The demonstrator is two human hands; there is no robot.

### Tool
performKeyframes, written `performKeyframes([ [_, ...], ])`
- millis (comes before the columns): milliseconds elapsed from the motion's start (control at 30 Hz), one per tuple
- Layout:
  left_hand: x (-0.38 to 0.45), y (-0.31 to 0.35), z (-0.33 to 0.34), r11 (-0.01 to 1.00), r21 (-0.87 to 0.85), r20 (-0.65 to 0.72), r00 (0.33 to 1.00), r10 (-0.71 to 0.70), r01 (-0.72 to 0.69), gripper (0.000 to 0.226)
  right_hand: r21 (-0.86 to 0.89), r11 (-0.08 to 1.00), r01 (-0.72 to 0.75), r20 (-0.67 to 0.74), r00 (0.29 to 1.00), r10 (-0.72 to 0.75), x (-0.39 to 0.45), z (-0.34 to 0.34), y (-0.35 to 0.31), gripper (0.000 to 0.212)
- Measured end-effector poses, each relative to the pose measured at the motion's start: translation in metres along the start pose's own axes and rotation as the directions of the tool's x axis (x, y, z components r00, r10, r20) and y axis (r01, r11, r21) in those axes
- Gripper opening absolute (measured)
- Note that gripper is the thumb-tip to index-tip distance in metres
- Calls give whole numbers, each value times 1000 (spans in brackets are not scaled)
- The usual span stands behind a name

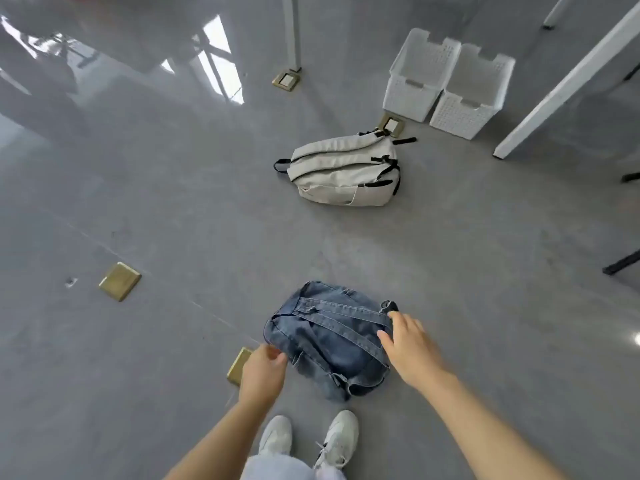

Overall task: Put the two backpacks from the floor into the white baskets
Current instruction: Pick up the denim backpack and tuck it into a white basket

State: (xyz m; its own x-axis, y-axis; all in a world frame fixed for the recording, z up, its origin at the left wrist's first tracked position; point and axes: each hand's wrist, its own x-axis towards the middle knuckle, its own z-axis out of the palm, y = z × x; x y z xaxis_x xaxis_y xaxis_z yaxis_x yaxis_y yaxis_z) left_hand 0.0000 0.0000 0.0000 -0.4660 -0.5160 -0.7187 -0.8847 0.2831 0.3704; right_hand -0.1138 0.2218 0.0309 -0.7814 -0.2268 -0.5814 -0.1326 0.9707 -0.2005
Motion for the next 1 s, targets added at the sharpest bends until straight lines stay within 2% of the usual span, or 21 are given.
performKeyframes([
  [167,81,-14,82,985,-101,153,981,-122,139,27,-27,999,17,124,992,-13,106,81,28,48],
  [333,169,-29,150,936,-232,196,955,-222,265,29,-29,1000,-2,189,982,7,196,159,40,50],
  [433,218,-46,189,912,-261,196,943,-270,316,19,-75,997,18,217,976,-2,245,209,49,54],
  [500,245,-57,212,892,-249,192,922,-338,378,29,-111,994,15,218,976,9,271,236,55,58],
  [633,286,-85,250,846,-181,240,856,-457,502,75,-151,988,-42,219,973,75,311,273,64,73],
  [700,294,-90,262,842,-144,230,845,-483,521,85,-180,981,-65,253,961,110,322,285,69,80],
  [800,297,-94,274,861,-100,171,861,-479,499,73,-268,963,-44,266,957,118,331,300,74,63],
  [900,296,-101,282,901,-62,71,902,-426,430,40,-296,955,-23,166,983,75,333,306,80,29],
  [1000,290,-106,280,910,-125,-12,917,-399,395,19,-248,968,-43,95,993,69,328,302,85,12],
])
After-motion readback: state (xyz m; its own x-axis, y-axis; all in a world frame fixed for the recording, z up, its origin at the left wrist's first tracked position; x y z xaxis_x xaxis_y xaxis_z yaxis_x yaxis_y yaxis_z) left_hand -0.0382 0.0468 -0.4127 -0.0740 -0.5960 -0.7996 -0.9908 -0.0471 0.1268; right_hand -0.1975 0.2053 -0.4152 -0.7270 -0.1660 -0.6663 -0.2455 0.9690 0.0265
